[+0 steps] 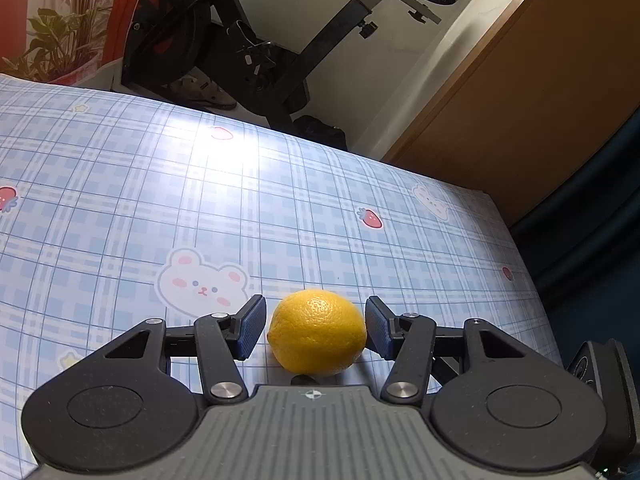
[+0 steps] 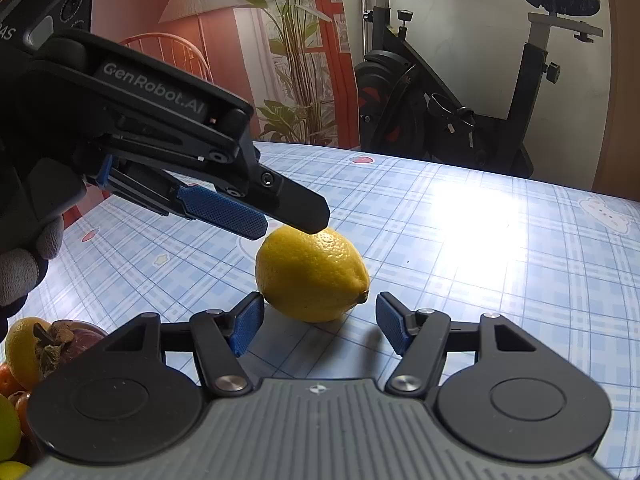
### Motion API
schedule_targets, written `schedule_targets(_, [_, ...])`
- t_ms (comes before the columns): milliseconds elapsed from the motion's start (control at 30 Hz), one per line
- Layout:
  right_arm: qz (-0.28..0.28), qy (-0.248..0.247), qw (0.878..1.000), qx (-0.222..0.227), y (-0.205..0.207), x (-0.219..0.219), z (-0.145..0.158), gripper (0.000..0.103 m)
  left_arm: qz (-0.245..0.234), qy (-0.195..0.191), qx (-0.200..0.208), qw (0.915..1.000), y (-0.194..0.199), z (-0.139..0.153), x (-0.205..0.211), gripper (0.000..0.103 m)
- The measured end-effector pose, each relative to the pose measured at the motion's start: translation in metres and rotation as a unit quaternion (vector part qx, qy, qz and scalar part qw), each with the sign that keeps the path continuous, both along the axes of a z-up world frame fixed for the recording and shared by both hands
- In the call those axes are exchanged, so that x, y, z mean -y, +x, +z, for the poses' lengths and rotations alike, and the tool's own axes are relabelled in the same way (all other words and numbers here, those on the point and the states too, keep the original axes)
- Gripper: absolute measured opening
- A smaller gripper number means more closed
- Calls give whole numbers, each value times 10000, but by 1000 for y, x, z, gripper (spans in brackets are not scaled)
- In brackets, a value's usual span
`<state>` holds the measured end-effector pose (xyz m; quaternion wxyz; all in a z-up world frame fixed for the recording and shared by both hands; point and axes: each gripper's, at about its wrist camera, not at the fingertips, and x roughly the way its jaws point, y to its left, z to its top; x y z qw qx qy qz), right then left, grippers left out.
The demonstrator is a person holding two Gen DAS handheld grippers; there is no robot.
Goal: Organize fruits
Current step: 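Grasp the yellow lemon with the left gripper while the right gripper closes on it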
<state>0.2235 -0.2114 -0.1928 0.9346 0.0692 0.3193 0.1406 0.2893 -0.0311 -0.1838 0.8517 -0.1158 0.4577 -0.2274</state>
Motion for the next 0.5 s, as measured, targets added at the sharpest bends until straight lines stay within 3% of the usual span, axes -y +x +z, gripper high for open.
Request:
schedule_targets(200, [11,49,10000,1,4,-1,-1,65,-42,-20,-77,10000,2,-6,-2,50])
schedule_targets(500, [8,258,9997,-46,2,2,-2,60,-127,74,-46,9999,4,-6,4,49])
